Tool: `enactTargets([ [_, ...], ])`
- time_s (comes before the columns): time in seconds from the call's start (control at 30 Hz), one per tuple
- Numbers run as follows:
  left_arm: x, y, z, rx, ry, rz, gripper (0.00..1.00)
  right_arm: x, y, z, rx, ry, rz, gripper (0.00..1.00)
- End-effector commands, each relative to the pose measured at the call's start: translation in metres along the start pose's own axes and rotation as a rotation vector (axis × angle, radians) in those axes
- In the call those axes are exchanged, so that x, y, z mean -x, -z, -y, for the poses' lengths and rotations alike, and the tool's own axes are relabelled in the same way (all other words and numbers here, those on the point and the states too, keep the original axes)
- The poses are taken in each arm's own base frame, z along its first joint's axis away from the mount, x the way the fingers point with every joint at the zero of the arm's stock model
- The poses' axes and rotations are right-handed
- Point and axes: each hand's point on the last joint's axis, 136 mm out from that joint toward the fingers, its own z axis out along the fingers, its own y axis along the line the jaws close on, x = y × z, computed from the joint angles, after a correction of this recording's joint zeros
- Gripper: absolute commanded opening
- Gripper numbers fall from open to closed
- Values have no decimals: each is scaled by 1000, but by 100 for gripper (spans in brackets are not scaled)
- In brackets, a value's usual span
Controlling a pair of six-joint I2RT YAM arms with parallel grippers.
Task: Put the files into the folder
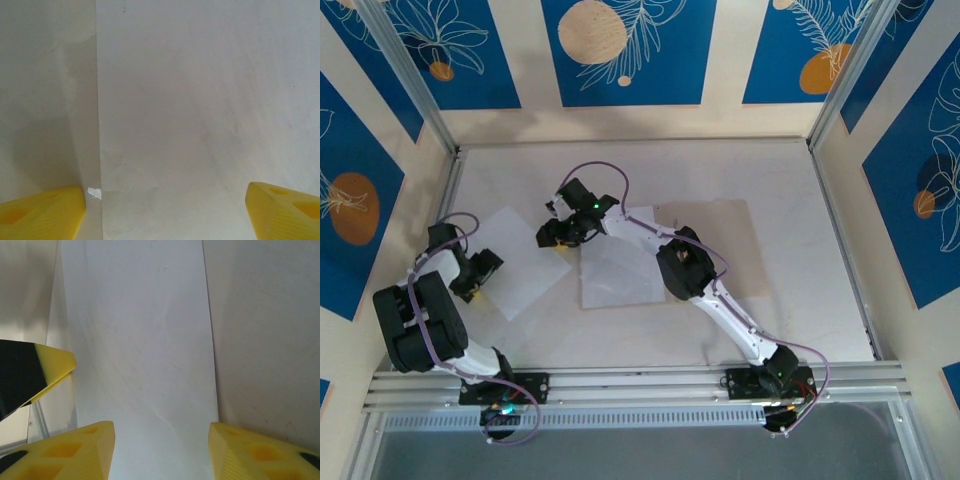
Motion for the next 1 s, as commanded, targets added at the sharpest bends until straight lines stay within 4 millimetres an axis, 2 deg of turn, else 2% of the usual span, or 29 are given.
enactTargets([
  [0.0, -4, -17, 21, -139, -9, -39, 84, -10, -10, 11, 15, -48, -46, 53],
  [0.27, -4, -16, 31, -199, -21, -39, 84, -12, -9, 11, 14, -54, -56, 53],
  [0.5, -2, -7, 43, -256, -20, -34, 83, -14, -10, 12, 16, -65, -65, 53],
  [0.63, -1, -1, 38, -224, -29, -18, 83, -15, -11, 13, 13, -71, -67, 53],
  [0.87, 0, 6, 18, -103, -16, 2, 83, -14, -8, 14, 5, -78, -66, 53],
  [0.97, 0, 6, 18, -102, -12, 5, 83, -14, -7, 16, 1, -84, -66, 53],
])
